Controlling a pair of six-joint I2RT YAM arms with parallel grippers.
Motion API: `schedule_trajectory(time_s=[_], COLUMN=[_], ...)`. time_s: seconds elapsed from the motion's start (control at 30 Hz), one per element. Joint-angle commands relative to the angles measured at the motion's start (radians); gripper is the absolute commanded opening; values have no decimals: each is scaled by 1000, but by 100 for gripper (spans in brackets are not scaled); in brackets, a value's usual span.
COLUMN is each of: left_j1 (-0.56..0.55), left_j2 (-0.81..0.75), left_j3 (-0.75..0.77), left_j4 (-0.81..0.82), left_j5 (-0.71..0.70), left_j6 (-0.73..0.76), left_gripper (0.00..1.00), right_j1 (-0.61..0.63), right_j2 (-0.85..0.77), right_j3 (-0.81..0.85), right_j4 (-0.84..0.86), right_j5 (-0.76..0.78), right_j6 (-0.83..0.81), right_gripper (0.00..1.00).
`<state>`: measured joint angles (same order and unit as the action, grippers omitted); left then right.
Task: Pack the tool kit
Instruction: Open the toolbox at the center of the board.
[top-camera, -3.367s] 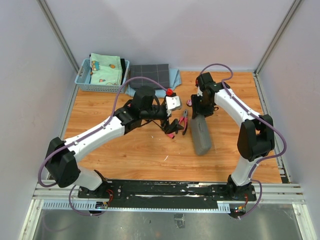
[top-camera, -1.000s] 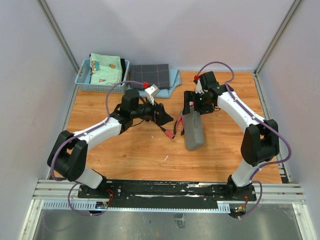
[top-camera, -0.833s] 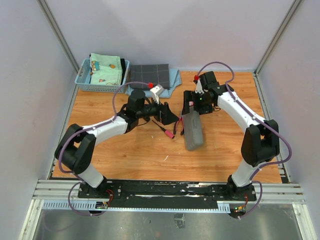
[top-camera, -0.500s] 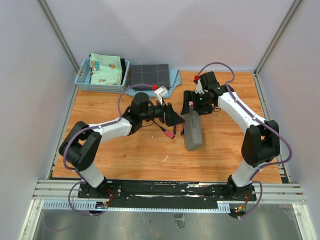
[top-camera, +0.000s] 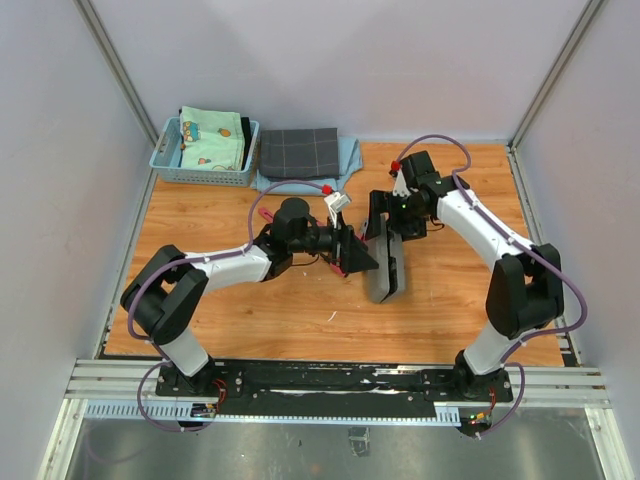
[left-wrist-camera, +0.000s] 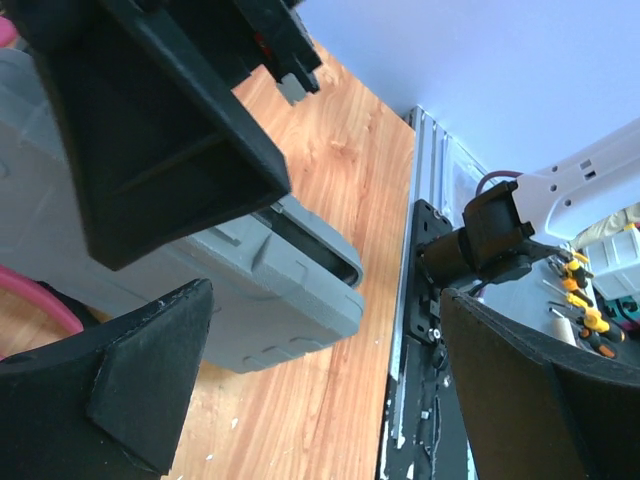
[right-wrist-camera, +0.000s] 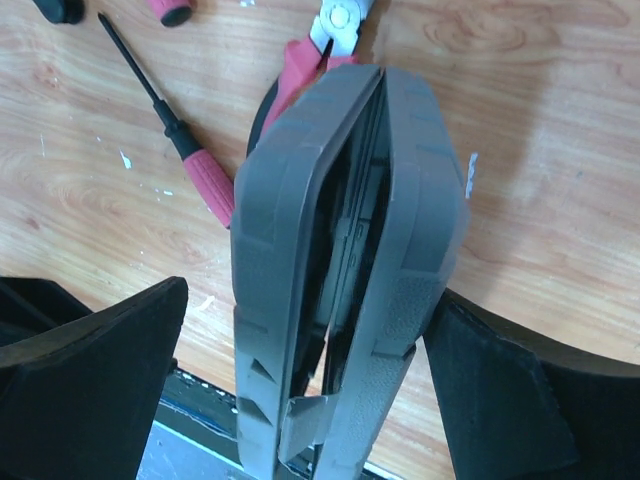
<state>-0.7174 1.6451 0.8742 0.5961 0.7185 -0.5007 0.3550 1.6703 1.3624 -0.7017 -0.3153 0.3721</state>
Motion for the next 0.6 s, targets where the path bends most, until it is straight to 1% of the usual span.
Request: schedule_trajectory(time_s=[0.0, 0.27, 0.57], left_j1=[-4, -5, -1], left_j2=[5, -38, -76], left_j3=[-11, -49, -53], left_j4=[42, 10, -67], left_j5=[18, 19, -23], left_j6=[23, 77, 152], left_gripper=[99, 99, 99], right_j1=[19, 6, -30], right_j2=[-69, -150, -174], right_j3=[-44, -102, -116], right_j4=[-36, -36, -60], right_j5=[-19, 22, 45], right_j6=[22, 16, -11], right_gripper=[98, 98, 98])
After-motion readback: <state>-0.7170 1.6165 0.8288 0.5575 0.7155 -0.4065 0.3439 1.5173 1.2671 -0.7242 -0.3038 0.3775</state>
